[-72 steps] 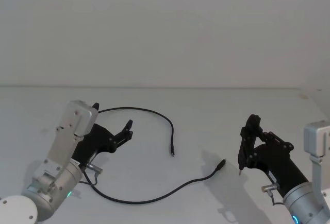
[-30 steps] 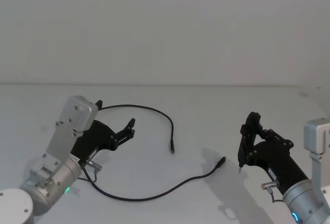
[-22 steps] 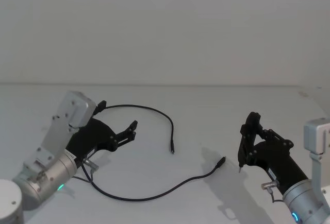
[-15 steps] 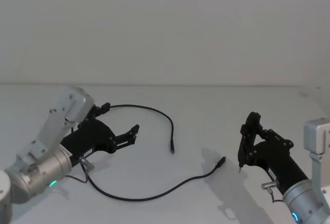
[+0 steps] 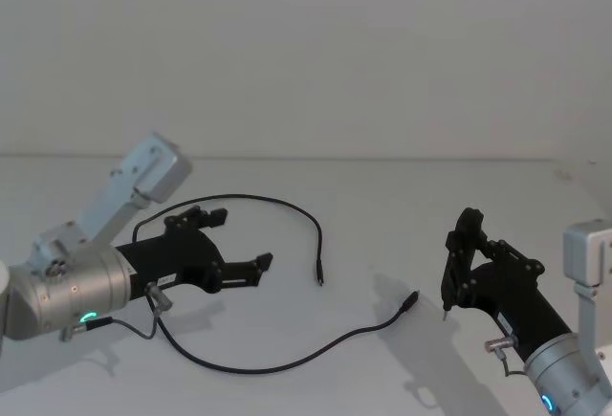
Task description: Pick up the data cable with the one hand.
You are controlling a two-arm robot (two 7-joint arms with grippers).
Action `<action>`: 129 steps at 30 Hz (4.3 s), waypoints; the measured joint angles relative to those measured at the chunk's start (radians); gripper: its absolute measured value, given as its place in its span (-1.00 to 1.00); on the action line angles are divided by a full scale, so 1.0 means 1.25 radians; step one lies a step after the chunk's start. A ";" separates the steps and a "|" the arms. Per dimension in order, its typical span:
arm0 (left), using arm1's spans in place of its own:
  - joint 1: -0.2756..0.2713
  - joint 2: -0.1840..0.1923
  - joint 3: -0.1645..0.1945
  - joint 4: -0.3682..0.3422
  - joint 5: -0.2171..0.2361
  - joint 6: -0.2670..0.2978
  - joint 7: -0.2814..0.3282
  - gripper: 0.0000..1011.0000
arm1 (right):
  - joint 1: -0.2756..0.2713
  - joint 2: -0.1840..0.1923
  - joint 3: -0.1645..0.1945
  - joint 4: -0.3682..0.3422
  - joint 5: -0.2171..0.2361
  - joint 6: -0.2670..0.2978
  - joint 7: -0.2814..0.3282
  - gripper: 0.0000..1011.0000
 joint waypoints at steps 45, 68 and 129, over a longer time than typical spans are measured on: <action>-0.218 -0.148 0.244 0.177 0.048 0.233 -0.074 0.98 | 0.000 0.000 0.000 0.000 0.000 0.000 0.000 -0.45; -0.245 -0.189 0.288 0.223 0.082 0.237 -0.077 0.36 | 0.000 0.000 0.000 0.000 0.000 0.000 0.000 -0.45; -0.237 -0.103 0.235 0.124 0.074 0.096 -0.130 -0.93 | 0.041 -0.020 0.052 -0.082 0.051 -0.015 0.046 -0.45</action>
